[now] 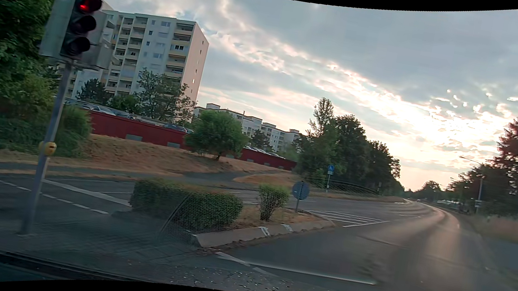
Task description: Follow the waypoints while adhering to traffic rules and regulations
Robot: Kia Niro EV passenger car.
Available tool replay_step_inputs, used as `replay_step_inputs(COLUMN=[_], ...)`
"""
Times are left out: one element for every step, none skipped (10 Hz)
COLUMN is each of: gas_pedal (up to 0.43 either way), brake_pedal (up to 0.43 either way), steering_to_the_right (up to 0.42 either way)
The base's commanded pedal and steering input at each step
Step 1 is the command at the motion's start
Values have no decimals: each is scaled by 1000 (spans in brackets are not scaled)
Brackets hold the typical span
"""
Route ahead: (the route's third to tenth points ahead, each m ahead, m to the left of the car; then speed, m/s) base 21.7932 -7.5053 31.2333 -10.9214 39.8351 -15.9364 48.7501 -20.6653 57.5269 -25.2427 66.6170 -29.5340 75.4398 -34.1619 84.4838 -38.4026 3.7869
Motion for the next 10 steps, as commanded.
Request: replay_step_inputs(gas_pedal=[228, 228, 240, 240, 248, 248, 248, 248, 248, 248], brake_pedal=[0, 0, 0, 0, 0, 0, 0, 0, 0, 0], steering_to_the_right=[413, 410, 399, 388, 366, 343, 320, 301, 282, 262])
